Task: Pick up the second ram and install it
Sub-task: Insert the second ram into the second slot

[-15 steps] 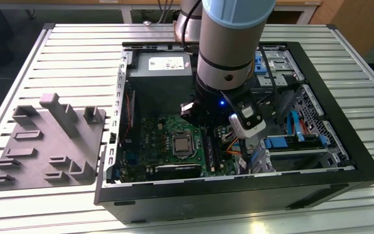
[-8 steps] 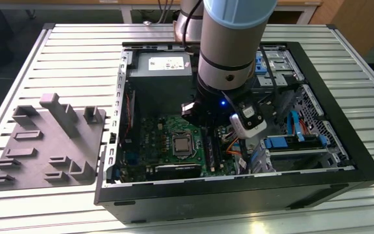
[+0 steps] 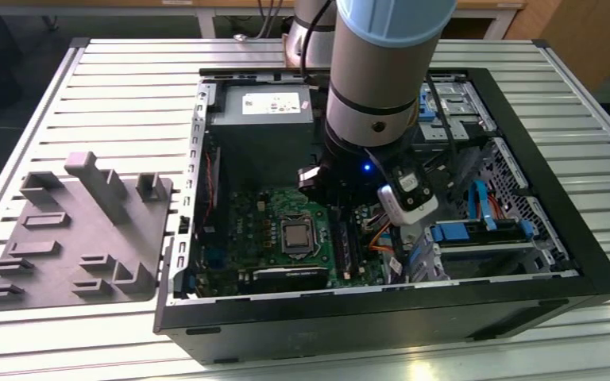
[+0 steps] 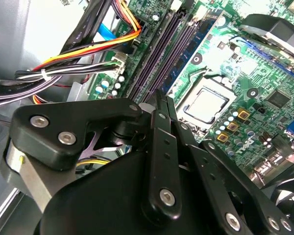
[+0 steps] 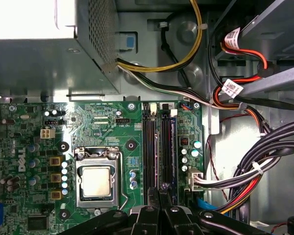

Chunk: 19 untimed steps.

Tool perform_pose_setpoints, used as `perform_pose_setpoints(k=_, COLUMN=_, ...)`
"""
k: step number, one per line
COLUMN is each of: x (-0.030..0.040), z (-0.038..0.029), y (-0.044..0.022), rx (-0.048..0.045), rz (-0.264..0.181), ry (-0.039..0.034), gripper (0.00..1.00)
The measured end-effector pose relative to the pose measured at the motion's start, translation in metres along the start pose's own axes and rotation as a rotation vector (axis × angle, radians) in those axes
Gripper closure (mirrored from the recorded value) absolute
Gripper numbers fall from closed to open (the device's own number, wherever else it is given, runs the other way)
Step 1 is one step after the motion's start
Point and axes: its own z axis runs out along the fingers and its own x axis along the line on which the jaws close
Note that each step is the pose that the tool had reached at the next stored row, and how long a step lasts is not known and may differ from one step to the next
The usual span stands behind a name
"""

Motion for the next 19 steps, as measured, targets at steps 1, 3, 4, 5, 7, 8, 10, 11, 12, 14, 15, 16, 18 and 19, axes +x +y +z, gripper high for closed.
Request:
perform_pose_setpoints(k=1, x=0.0000, z=0.0000, y=0.0000, rx=0.0000, rz=0.000, ry=0.0000, gripper=0.88)
perform_pose_setpoints(k=3, x=-0.0001, z=0.0000, y=0.0000, rx=0.0000, rz=0.000, ry=0.0000, gripper=0.88)
perform_pose_setpoints(k=4, x=-0.0004, z=0.0000, y=0.0000, rx=0.0000, rz=0.000, ry=0.0001, gripper=0.88)
perform_pose_setpoints(k=5, x=-0.0009, z=0.0000, y=0.0000, rx=-0.0001, rz=0.000, ry=0.0000, gripper=0.88)
perform_pose_setpoints(k=7, x=-0.0014, z=0.0001, y=0.0001, rx=-0.0001, rz=0.000, ry=0.0000, gripper=0.88)
perform_pose_setpoints(k=8, x=-0.0014, z=0.0001, y=0.0001, rx=0.0000, rz=0.000, ry=0.0000, gripper=0.88)
perform_pose_setpoints(k=10, x=-0.0015, z=0.0000, y=0.0001, rx=0.0000, rz=0.000, ry=0.0000, gripper=0.88)
perform_pose_setpoints(k=11, x=-0.0016, z=0.0000, y=0.0001, rx=0.0000, rz=0.000, ry=0.0000, gripper=0.88)
perform_pose_setpoints(k=12, x=-0.0016, z=0.0001, y=0.0001, rx=0.0001, rz=0.000, ry=0.0000, gripper=0.88)
perform_pose_setpoints(k=14, x=-0.0016, z=0.0006, y=0.0001, rx=0.0000, rz=0.000, ry=0.0000, gripper=0.88)
perform_pose_setpoints(k=15, x=-0.0017, z=0.0009, y=0.0001, rx=-0.0002, rz=0.000, ry=0.0000, gripper=0.88)
perform_pose_setpoints(k=16, x=-0.0016, z=0.0013, y=0.0000, rx=0.0000, rz=0.000, ry=0.0000, gripper=0.88)
perform_pose_setpoints(k=18, x=-0.0016, z=0.0020, y=0.0000, rx=-0.0001, rz=0.000, ry=0.0000, gripper=0.88)
perform_pose_setpoints(k=19, x=-0.0016, z=0.0024, y=0.0000, rx=-0.0003, rz=0.000, ry=0.0000, gripper=0.88)
